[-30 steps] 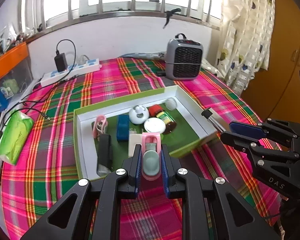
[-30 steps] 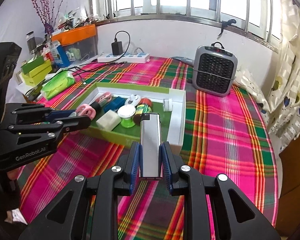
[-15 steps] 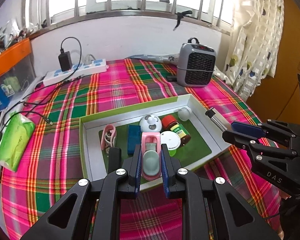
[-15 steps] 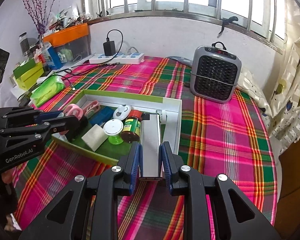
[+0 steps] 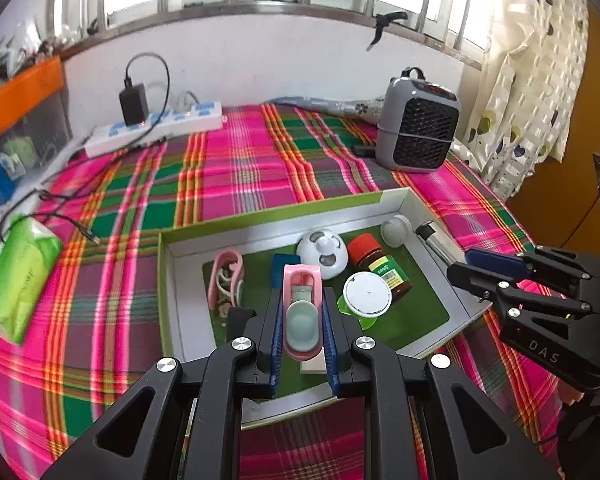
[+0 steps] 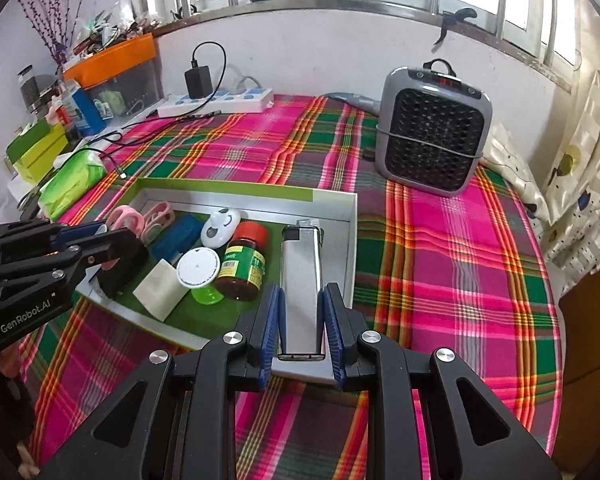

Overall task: Organize rigid objects
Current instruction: 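Carry the pink clip with the left tool while the right tool carries the lighter into the box, then open the left tool to drop the pink clip while the right tool releases the lighter in the box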

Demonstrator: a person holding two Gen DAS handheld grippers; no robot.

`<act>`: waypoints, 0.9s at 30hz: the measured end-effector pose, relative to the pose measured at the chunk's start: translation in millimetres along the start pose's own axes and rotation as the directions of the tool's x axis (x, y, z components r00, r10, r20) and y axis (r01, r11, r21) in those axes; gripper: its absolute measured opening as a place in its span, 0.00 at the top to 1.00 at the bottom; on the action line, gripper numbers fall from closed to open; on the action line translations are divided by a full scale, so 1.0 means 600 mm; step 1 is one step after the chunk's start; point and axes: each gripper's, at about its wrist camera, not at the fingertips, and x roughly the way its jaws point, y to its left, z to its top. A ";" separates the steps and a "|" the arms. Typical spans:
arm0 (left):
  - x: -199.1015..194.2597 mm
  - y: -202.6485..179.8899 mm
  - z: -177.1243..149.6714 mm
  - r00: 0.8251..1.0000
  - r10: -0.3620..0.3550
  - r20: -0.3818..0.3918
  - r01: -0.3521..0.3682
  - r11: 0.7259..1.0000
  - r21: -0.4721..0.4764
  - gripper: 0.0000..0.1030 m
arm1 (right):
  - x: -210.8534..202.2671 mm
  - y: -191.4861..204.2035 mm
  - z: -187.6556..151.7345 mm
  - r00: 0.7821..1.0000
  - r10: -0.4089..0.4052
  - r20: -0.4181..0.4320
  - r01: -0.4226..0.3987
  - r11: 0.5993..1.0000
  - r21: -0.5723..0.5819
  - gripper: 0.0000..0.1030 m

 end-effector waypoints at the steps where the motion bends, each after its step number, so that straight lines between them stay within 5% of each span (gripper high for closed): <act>1: 0.002 0.000 -0.001 1.000 0.003 0.001 -0.003 1.000 0.005 0.84 | 0.005 0.000 0.001 1.000 0.001 -0.007 -0.001 1.000 0.003 0.77; 27: 0.045 0.008 -0.006 0.999 0.005 -0.048 -0.006 1.000 -0.014 0.84 | 0.070 0.009 0.002 0.996 -0.015 -0.086 0.013 1.000 -0.027 0.77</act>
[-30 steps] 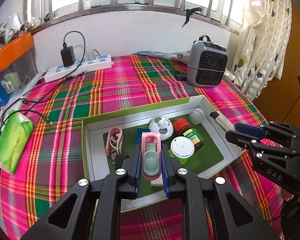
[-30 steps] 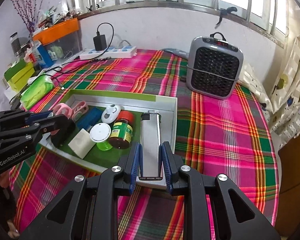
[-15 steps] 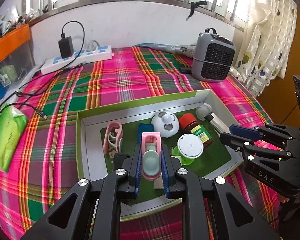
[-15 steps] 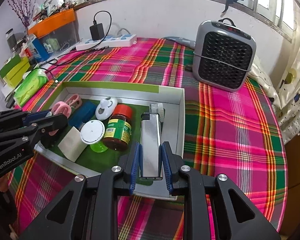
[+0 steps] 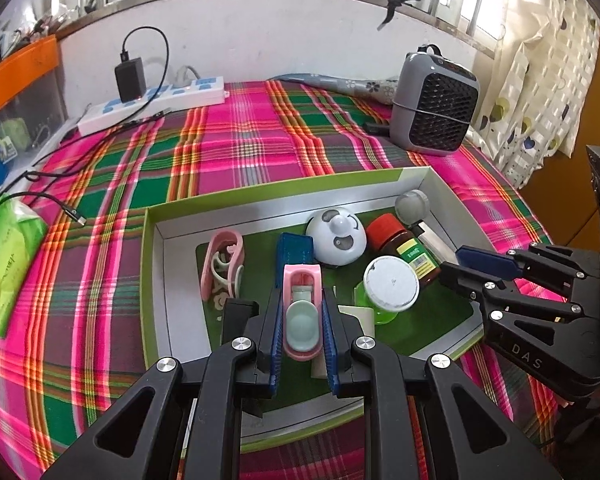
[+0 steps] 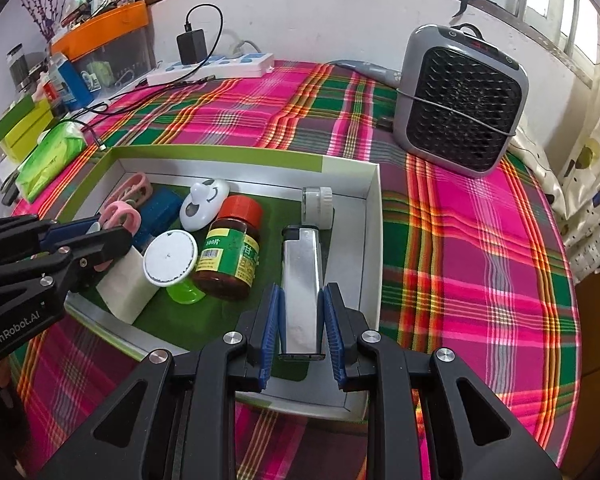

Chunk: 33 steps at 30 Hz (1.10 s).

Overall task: Organize rigid objects
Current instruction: 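Open the left tool to drop the pink clip while the right tool releases the lighter in the box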

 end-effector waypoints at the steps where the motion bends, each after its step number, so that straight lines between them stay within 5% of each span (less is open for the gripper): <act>1: 0.000 0.000 0.000 1.000 0.001 0.000 -0.001 1.000 0.000 0.84 | 0.000 0.000 0.000 1.000 -0.002 0.001 0.002 1.000 -0.001 0.77; 33: 0.004 0.002 -0.004 1.000 0.023 -0.014 -0.023 1.000 -0.003 0.79 | 0.005 0.005 0.001 1.000 0.003 -0.012 -0.003 1.000 -0.015 0.77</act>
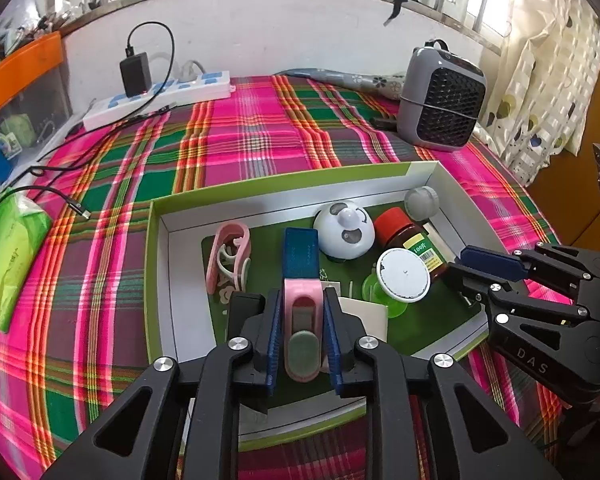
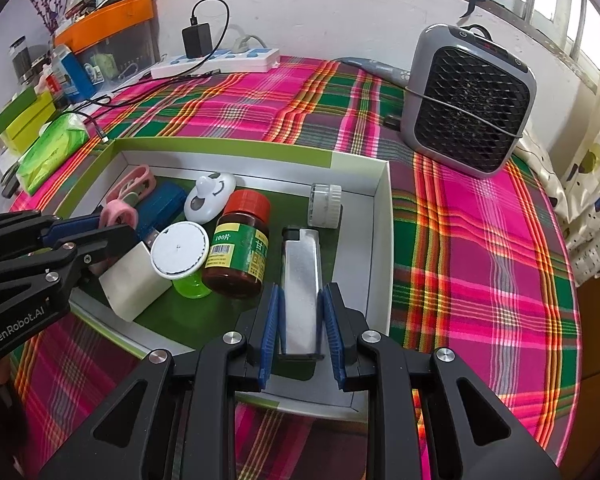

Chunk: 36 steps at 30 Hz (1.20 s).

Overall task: Organize rigid objects
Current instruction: 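Open the left tool to drop the pink clip while the right tool releases the lighter in the box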

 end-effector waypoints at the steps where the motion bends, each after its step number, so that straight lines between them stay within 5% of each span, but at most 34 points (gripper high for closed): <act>1: -0.001 0.000 -0.001 1.000 0.000 0.000 0.000 1.000 -0.001 0.77 | 0.000 0.000 0.000 1.000 0.001 0.001 -0.001 1.000 0.002 0.77; 9: -0.013 -0.005 -0.003 1.000 -0.003 0.013 0.003 1.000 -0.003 0.70 | -0.008 -0.002 -0.004 1.000 0.002 0.016 -0.003 1.000 0.026 0.76; 14: -0.027 -0.009 -0.006 1.000 0.004 0.021 -0.004 1.000 -0.005 0.70 | -0.018 0.001 -0.008 1.000 0.010 0.029 -0.011 0.999 0.030 0.62; 36: -0.109 -0.026 -0.076 0.995 0.067 0.081 -0.064 0.997 -0.040 0.70 | -0.096 0.026 -0.057 0.990 0.028 0.139 -0.042 0.994 0.100 0.61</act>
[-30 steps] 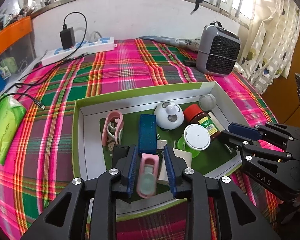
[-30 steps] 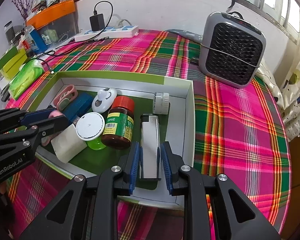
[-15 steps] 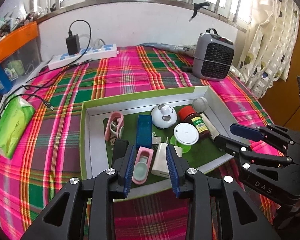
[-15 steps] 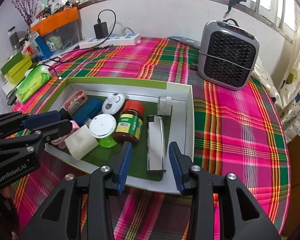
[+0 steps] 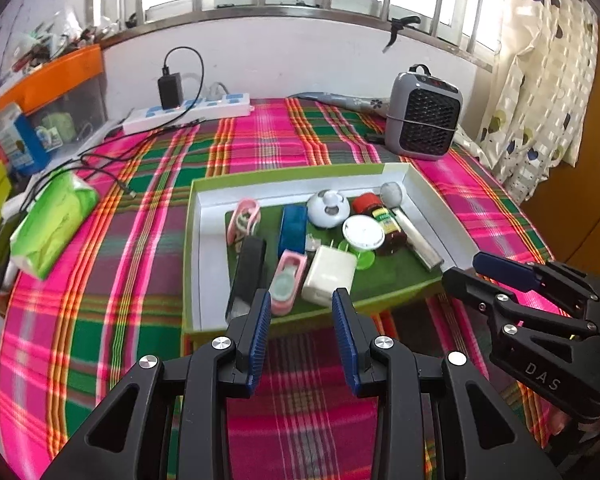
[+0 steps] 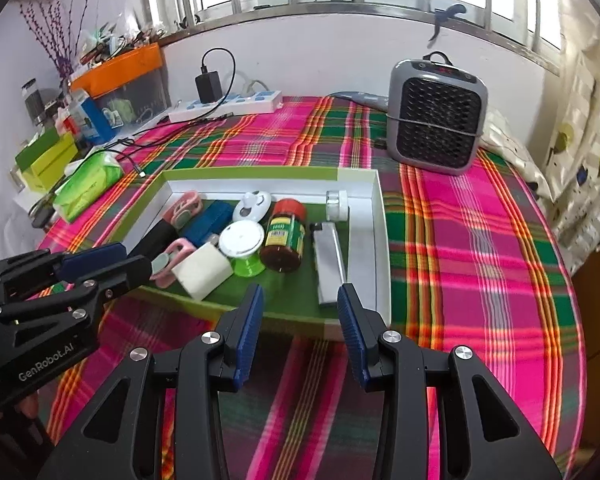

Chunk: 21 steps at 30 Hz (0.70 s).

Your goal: Organize rigid objects

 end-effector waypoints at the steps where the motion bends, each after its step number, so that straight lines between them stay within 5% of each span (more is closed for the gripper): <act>1: -0.003 0.000 -0.006 1.000 0.014 0.001 -0.014 1.000 0.003 0.70 | -0.004 0.001 -0.006 1.000 0.005 0.002 -0.005 1.000 0.007 0.61; 21: 0.004 0.007 -0.098 0.996 0.051 -0.071 -0.054 0.998 -0.040 0.70 | -0.007 0.036 -0.094 0.998 -0.047 -0.052 0.047 0.999 0.006 0.61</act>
